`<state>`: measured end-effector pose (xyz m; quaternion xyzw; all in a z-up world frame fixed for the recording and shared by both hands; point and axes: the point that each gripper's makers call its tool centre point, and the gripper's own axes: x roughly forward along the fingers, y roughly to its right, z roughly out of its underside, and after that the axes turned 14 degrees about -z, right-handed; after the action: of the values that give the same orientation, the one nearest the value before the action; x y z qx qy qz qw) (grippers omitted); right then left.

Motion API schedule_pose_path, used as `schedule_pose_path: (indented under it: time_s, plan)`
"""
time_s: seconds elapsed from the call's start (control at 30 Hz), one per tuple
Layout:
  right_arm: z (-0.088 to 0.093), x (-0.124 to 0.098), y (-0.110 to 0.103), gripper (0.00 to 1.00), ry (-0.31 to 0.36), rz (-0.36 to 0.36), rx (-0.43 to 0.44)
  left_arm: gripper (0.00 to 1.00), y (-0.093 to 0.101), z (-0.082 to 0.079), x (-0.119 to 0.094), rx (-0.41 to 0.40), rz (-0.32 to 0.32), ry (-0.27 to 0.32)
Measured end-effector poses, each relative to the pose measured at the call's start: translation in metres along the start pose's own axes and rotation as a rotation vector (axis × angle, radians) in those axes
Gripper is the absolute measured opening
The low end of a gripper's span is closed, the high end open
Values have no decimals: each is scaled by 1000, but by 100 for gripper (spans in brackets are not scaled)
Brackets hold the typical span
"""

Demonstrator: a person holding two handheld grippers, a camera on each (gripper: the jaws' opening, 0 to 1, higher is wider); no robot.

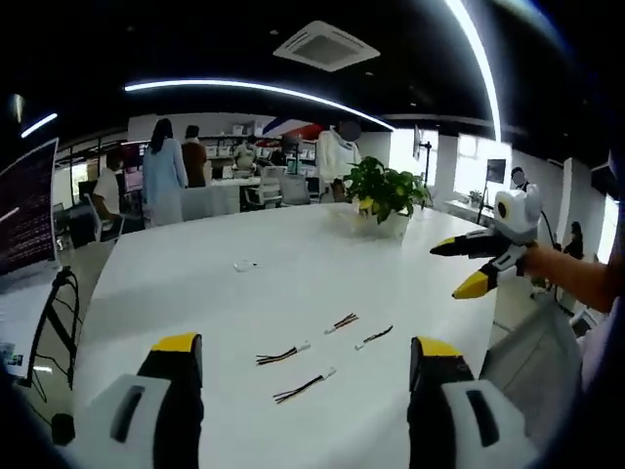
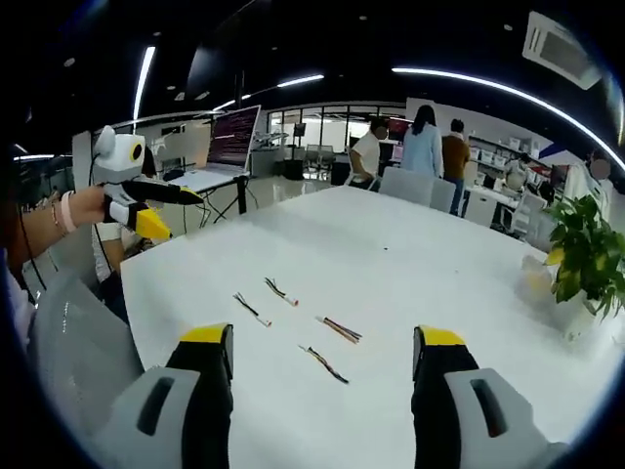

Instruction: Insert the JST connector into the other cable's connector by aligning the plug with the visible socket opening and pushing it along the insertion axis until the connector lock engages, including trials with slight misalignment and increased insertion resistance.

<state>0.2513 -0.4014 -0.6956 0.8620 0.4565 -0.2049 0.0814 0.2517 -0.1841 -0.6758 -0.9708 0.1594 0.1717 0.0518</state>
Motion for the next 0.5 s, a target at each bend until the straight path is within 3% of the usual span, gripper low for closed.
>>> schedule_pose_path:
  time_s: [0.37,0.5]
  plan:
    - [-10,7,19,72,-28,-3,-67,86,-12,-2,7,42,4,-2]
    - [-12,7,25,71,-34,-5,-82,85,-15,-5,10,12,9,13]
